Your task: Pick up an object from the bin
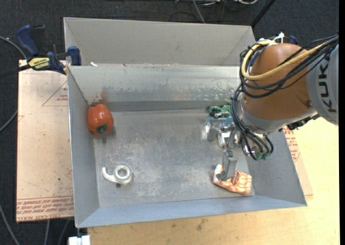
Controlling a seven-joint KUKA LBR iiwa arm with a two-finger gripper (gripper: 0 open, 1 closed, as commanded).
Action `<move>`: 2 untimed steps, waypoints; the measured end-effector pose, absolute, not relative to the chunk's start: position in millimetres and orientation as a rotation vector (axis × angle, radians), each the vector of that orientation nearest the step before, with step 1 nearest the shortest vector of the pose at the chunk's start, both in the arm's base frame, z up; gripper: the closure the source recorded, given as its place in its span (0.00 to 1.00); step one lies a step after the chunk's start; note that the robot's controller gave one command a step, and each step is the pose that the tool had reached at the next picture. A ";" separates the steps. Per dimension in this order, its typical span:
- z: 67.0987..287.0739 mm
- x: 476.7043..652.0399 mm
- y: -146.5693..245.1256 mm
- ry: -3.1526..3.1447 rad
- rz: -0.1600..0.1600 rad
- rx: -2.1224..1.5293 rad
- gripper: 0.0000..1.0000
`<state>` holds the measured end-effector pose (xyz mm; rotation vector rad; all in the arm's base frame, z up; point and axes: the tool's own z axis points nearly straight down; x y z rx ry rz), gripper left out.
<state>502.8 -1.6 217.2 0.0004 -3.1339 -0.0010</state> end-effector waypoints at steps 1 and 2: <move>221.6 504.3 -1.6 -3.142 -0.001 0.000 0.00; 157.6 509.1 -44.3 -3.147 -0.001 0.096 0.00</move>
Offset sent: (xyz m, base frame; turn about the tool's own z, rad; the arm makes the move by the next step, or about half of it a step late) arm 0.0086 -0.0998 -0.1472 -0.1358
